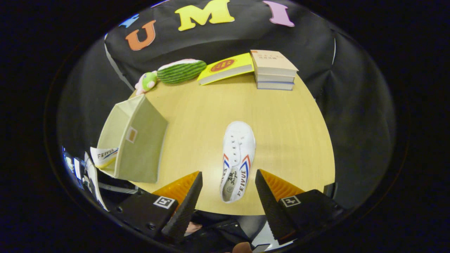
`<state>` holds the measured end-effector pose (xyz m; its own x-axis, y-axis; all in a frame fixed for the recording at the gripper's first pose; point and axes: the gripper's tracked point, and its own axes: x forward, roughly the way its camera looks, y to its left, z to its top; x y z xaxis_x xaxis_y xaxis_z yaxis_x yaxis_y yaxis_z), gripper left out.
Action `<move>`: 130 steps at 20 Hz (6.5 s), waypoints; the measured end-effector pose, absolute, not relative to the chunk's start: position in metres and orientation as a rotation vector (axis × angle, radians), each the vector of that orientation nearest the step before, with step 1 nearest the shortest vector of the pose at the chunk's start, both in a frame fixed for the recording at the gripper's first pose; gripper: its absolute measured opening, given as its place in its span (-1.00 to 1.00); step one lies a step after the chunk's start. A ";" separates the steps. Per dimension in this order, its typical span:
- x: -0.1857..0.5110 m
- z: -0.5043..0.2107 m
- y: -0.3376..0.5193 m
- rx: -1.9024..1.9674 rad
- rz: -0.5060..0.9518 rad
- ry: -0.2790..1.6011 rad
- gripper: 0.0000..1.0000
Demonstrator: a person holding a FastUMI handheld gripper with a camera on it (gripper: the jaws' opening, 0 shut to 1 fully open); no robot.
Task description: Open the storage box then place both shoes into the box .Put the left shoe in first, then the right shoe, with the right side of both shoes facing outward in a uniform manner.
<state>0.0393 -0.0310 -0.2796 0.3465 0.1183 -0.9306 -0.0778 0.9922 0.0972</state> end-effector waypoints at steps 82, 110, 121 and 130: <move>0.085 -0.112 0.211 0.233 0.310 0.650 0.66; -0.002 -0.024 0.079 0.035 0.024 0.031 1.00; -0.004 -0.017 0.090 0.032 0.037 0.027 1.00; -0.007 -0.014 0.092 0.021 0.036 0.024 1.00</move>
<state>-0.0071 0.0917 -0.0142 0.9991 0.0364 -0.0234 -0.0359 0.9991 0.0219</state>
